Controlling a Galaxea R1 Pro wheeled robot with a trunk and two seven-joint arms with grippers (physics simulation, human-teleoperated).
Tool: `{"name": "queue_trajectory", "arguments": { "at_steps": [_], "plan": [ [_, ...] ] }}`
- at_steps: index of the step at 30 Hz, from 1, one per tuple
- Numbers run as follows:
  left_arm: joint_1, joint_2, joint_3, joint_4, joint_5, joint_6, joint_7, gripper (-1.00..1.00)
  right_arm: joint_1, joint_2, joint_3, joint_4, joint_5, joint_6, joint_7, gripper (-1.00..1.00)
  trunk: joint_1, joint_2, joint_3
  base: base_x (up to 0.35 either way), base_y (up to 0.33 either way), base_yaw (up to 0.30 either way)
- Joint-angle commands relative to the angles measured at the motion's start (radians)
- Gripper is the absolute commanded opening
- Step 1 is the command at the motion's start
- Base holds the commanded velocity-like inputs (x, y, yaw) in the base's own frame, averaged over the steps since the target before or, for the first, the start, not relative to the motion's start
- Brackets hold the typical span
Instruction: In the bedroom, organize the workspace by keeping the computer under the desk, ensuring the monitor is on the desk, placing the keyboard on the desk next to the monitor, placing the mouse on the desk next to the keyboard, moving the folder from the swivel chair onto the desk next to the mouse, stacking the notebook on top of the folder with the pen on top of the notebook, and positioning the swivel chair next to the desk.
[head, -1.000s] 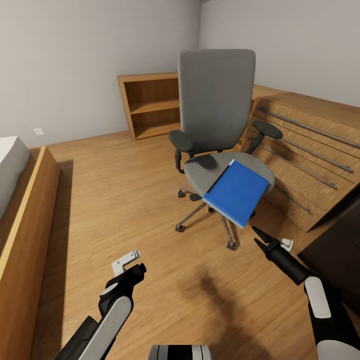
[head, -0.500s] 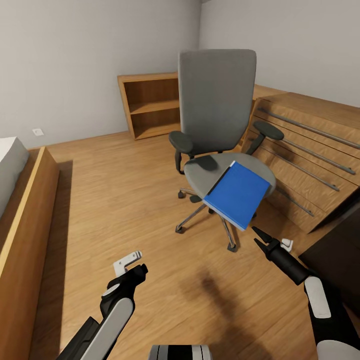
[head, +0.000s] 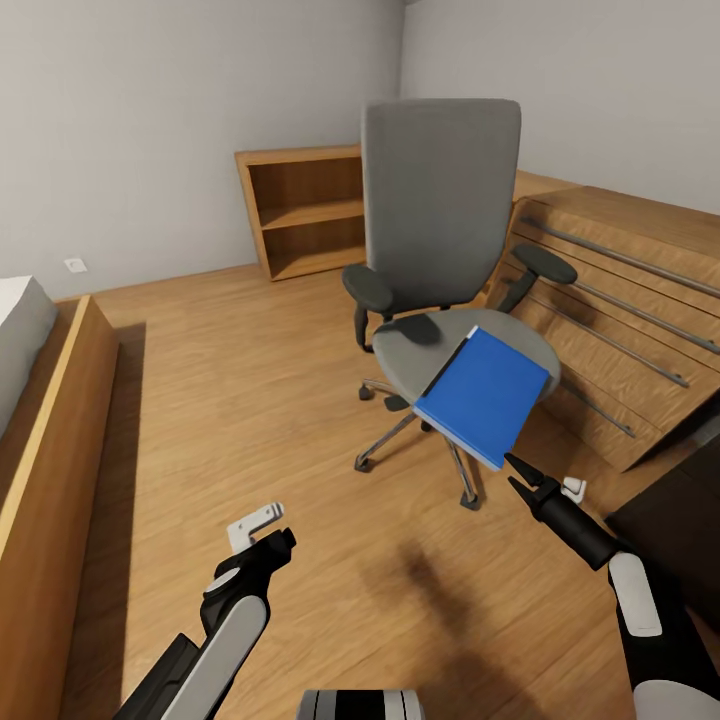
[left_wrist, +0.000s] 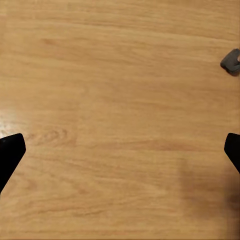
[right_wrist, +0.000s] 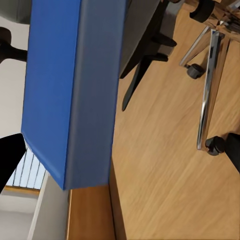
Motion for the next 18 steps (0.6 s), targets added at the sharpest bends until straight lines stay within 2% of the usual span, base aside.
{"name": "queue_trajectory", "arguments": {
  "at_steps": [1,10,18],
  "plan": [
    [-0.001,0.001,-0.002,-0.001,0.003,0.006,0.007,1.0,-0.001,0.0,-0.001,0.0,-0.003,0.006,0.001,1.0,0.0,0.0,-0.001,0.034,0.024,0.0],
    [-0.001,0.001,-0.002,0.001,0.003,0.006,0.007,1.0,-0.001,-0.001,-0.001,0.0,-0.003,0.006,0.001,1.0,0.0,0.0,-0.001,0.015,0.014,0.0],
    [-0.001,0.001,-0.002,0.002,0.003,0.005,0.007,1.0,-0.001,-0.001,-0.001,0.0,-0.003,0.006,0.001,1.0,0.0,0.0,-0.001,0.081,0.063,0.0]
  ]
}}
